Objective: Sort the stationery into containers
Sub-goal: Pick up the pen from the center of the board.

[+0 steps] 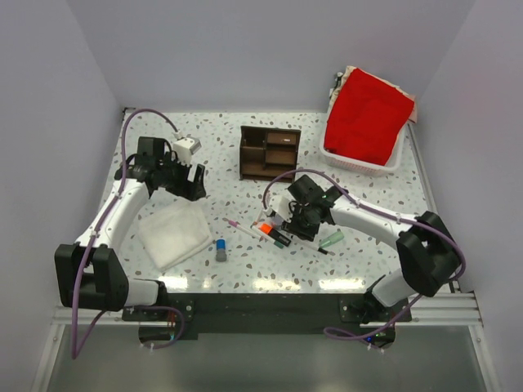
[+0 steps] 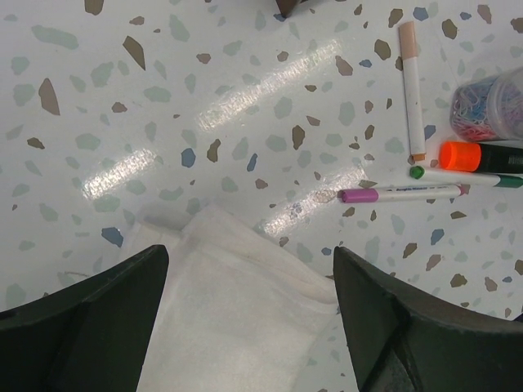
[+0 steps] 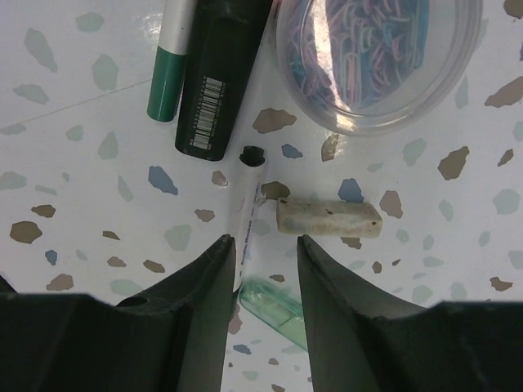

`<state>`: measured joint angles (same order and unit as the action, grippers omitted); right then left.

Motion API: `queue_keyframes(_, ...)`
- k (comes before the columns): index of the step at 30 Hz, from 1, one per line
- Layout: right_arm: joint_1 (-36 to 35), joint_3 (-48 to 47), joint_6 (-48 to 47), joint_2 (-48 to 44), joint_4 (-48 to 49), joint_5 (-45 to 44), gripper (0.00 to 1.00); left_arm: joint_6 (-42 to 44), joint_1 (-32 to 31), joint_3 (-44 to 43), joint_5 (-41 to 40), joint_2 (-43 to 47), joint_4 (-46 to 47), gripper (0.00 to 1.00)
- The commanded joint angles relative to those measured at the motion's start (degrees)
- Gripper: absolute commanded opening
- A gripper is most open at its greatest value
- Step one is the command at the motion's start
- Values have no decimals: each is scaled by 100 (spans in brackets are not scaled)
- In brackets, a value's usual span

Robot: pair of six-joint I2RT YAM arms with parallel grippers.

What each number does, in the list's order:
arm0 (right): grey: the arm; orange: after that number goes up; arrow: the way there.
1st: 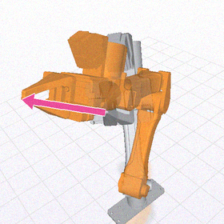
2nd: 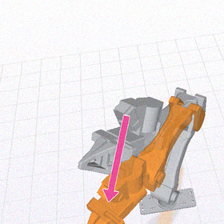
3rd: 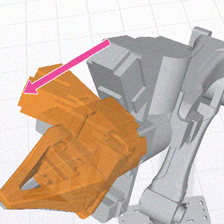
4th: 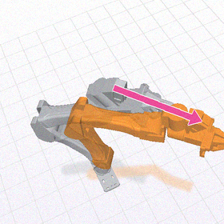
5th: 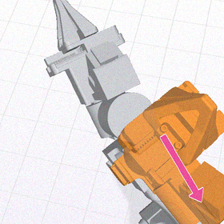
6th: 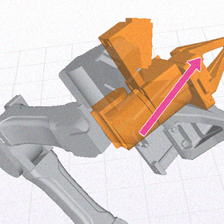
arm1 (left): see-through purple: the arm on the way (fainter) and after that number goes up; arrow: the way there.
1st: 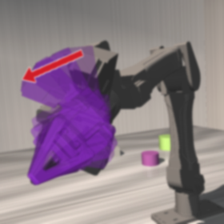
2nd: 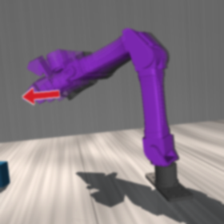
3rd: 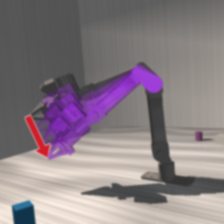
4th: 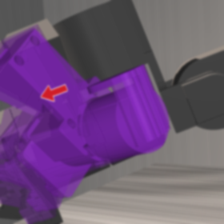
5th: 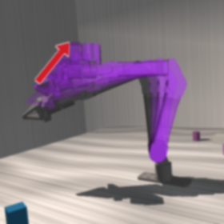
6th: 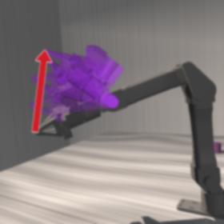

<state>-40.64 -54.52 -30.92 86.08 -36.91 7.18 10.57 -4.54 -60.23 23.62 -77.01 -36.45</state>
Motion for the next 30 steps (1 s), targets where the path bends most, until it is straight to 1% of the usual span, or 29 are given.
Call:
queue_keyframes(1, -119, -173, -248, 145, 271, 187, 40, -108, 14, -59, -76, 28, 164, 86)
queue_keyframes(10, -233, -94, -187, 330, 535, 266, 40, -116, 14, -15, -199, 20, 182, 86)
queue_keyframes(22, -392, 12, -134, 673, 720, 29, 39, -90, 111, -7, -279, 20, 155, 87)
queue_keyframes(30, -392, 170, -81, 682, 843, -68, 38, -99, 137, 46, -270, 55, 190, 87)
